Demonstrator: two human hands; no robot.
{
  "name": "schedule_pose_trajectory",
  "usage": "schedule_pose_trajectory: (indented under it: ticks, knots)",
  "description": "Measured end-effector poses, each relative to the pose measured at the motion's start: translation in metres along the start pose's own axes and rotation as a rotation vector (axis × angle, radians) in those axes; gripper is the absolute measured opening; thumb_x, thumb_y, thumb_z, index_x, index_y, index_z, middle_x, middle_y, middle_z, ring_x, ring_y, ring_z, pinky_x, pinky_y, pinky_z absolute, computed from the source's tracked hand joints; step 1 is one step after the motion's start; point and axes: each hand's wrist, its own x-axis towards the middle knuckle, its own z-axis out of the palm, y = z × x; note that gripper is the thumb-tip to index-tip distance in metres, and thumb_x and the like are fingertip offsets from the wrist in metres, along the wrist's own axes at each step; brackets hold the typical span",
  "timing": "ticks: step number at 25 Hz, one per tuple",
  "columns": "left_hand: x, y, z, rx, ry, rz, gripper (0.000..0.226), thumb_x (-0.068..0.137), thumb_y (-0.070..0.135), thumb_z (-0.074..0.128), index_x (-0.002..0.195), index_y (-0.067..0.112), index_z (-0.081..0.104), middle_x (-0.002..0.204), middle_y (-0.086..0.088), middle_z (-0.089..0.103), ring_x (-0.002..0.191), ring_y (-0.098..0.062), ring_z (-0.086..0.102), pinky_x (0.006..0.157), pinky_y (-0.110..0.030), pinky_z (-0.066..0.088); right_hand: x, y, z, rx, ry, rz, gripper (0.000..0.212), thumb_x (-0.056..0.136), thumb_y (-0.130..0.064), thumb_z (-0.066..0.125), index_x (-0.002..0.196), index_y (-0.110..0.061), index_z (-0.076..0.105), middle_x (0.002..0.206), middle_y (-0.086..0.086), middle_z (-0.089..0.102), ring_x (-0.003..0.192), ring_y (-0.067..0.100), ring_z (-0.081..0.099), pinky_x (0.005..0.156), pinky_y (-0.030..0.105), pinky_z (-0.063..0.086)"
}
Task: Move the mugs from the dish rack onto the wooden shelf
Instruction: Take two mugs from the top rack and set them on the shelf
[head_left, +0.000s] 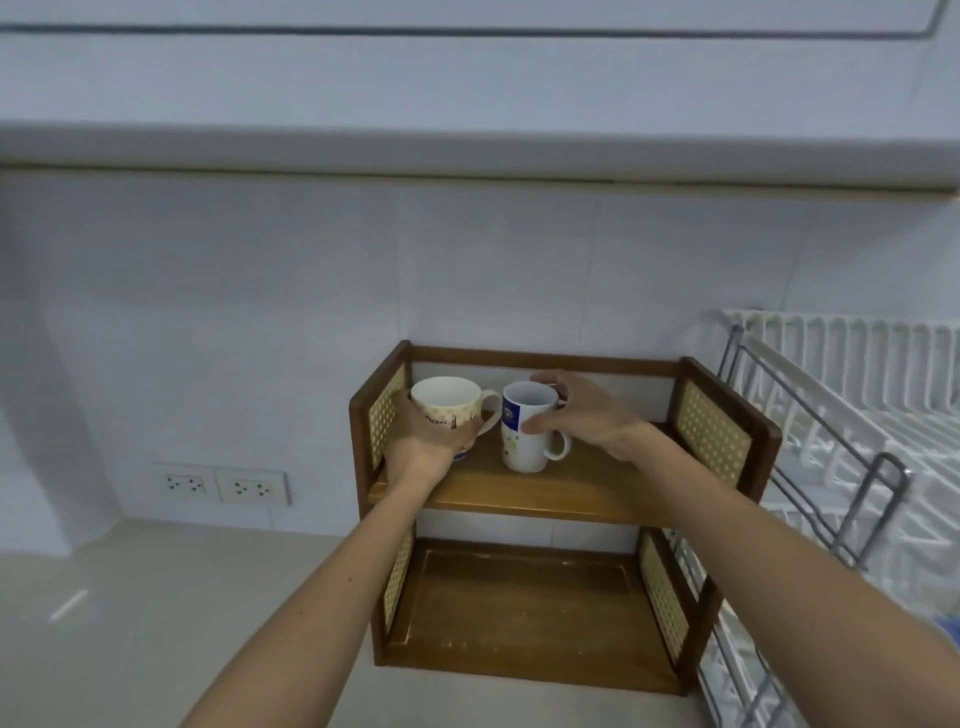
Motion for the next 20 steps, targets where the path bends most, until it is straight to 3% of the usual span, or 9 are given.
schedule_pose_trajectory:
  ticks: [3, 7, 15, 20]
  knots:
    - [-0.004, -0.005, -0.005, -0.026, -0.033, 0.073, 0.096, 0.063, 0.055, 0.079, 0.137, 0.016, 0.031, 0.133, -0.007, 0.055, 0.119, -0.027, 0.055, 0.083, -0.027, 0.044, 0.005, 0.001, 0.001, -0.019, -0.067, 0.004, 0.075, 0.072, -0.023, 0.08, 0.136, -0.025, 0.042, 0.133, 0.002, 0.053, 0.106, 0.013, 0.052, 0.081, 0.025, 0.046]
    - [-0.005, -0.007, -0.013, 0.019, -0.075, 0.096, 0.094, 0.063, 0.047, 0.081, 0.137, 0.018, 0.033, 0.133, -0.007, 0.056, 0.119, -0.027, 0.055, 0.089, -0.032, 0.047, 0.006, -0.001, 0.005, -0.178, 0.003, 0.003, 0.084, 0.069, -0.043, 0.08, 0.14, -0.022, 0.039, 0.138, 0.002, 0.051, 0.12, 0.021, 0.049, 0.098, 0.038, 0.045]
    - [-0.01, -0.007, -0.01, 0.027, -0.069, 0.116, 0.082, 0.069, 0.04, 0.08, 0.134, 0.015, 0.038, 0.133, -0.009, 0.055, 0.122, -0.027, 0.052, 0.093, -0.032, 0.045, -0.005, 0.001, 0.008, -0.207, 0.043, 0.027, 0.075, 0.074, -0.038, 0.078, 0.136, -0.02, 0.04, 0.132, 0.006, 0.054, 0.111, 0.021, 0.053, 0.081, 0.03, 0.046]
    - [-0.027, 0.003, -0.02, 0.028, -0.045, 0.122, 0.075, 0.078, 0.032, 0.074, 0.138, 0.01, 0.034, 0.134, -0.012, 0.054, 0.123, -0.029, 0.052, 0.096, -0.037, 0.049, -0.031, 0.007, 0.009, -0.185, 0.096, 0.022, 0.074, 0.082, -0.037, 0.07, 0.143, -0.014, 0.035, 0.143, 0.008, 0.049, 0.125, 0.024, 0.049, 0.097, 0.035, 0.042]
